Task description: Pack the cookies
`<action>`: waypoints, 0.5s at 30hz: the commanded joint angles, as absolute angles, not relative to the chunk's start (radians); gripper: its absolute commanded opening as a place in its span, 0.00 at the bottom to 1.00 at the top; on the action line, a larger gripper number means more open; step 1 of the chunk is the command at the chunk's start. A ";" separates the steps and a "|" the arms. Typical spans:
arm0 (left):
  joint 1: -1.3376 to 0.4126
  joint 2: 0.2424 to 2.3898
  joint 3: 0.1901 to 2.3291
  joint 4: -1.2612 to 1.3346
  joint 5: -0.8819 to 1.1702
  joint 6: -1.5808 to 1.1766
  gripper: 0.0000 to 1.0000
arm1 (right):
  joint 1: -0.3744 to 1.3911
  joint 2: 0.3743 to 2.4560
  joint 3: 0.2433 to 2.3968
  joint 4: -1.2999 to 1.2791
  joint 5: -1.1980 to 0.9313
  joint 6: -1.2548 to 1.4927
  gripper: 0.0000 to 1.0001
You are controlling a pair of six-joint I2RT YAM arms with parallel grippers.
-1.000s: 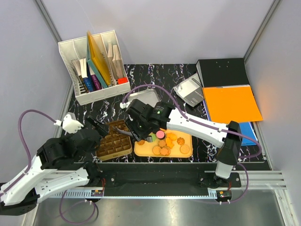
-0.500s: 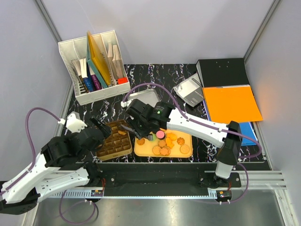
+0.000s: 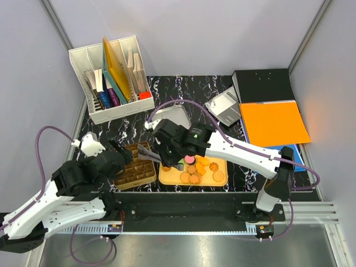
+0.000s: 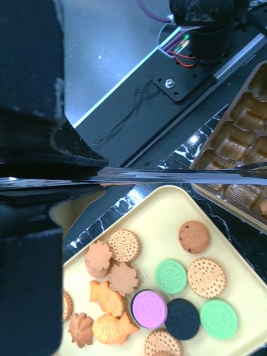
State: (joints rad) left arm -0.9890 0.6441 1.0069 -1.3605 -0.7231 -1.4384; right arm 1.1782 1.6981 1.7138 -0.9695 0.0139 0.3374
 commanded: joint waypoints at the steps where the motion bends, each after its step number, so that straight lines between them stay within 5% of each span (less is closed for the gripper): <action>1: -0.986 0.657 1.000 -1.367 -0.710 -1.420 0.99 | 1.200 1.671 1.681 -0.968 -0.031 0.344 0.07; 15: -0.986 0.666 0.986 -1.344 -0.695 -1.410 0.99 | 1.201 1.753 1.696 -0.960 0.057 0.325 0.06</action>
State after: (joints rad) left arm -0.9890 0.6552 0.9810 -1.3598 -0.7010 -1.4231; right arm 1.1950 1.7271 1.6230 -0.9848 0.0185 0.3367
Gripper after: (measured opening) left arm 0.985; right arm 0.210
